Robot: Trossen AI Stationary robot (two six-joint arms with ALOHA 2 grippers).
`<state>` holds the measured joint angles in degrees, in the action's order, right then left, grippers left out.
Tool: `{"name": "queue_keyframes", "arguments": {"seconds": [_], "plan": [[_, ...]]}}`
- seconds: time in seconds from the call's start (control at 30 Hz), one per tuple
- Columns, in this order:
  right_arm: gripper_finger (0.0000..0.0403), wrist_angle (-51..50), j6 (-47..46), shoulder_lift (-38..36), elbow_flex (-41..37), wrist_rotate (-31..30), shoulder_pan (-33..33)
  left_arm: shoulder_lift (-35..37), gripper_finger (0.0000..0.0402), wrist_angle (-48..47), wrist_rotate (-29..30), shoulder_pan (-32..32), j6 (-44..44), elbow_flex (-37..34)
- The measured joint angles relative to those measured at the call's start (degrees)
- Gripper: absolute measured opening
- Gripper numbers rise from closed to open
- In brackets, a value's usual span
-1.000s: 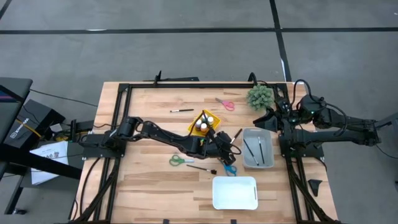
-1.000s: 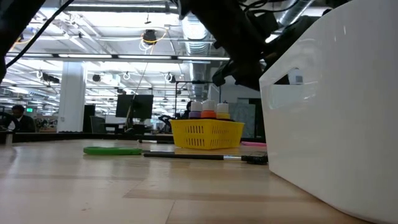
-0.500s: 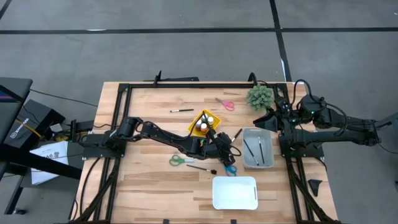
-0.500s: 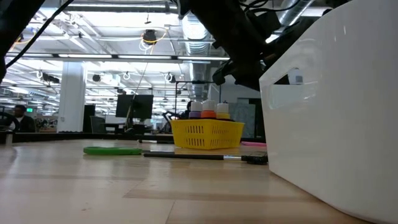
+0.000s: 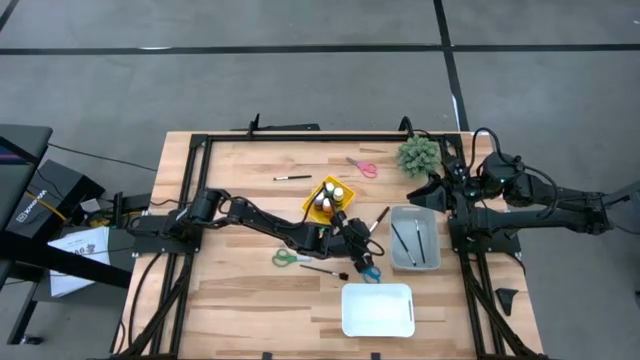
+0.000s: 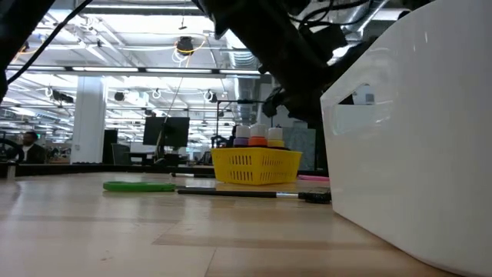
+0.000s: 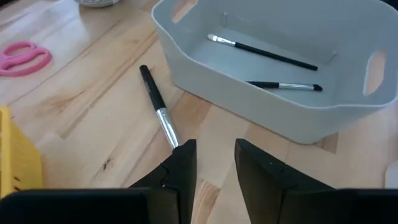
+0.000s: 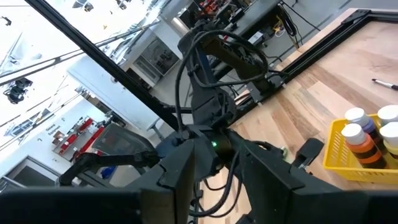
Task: Pick & Place Paint Supplies
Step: Put the black powder brush into the gray bin
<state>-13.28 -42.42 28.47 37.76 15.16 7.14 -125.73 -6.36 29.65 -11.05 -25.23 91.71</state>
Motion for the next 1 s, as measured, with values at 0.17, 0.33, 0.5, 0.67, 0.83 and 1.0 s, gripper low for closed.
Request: {"name": "queue_keyframes", "arguments": {"seconds": [0.17,0.33,0.5,0.67,0.83,1.0], "plan": [[0.0123,0.0,0.66,0.02,0.0,0.0,0.0,-0.87,0.0104,2.23,-1.86,1.64,0.79,-0.44],[0.0123,-0.93,0.91,0.02,0.0,0.0,0.0,-1.6,0.0104,6.99,-3.63,2.88,1.39,-0.23],[0.0123,-1.77,0.92,0.02,0.0,0.0,0.0,-4.27,0.0104,5.76,-3.84,3.11,2.73,0.86],[0.0123,-2.5,0.9,0.02,0.0,0.0,0.12,-6.92,0.0104,4.57,-2.57,3.09,4.28,3.85],[0.0123,-3.04,0.55,0.02,0.0,0.02,0.13,-8.71,0.0104,2.35,-1.36,2.89,3.76,5.66],[0.0123,-3.02,0.42,0.02,-0.01,0.01,0.11,-9.59,0.0104,-1.09,-1.28,2.87,3.52,5.47]]}}
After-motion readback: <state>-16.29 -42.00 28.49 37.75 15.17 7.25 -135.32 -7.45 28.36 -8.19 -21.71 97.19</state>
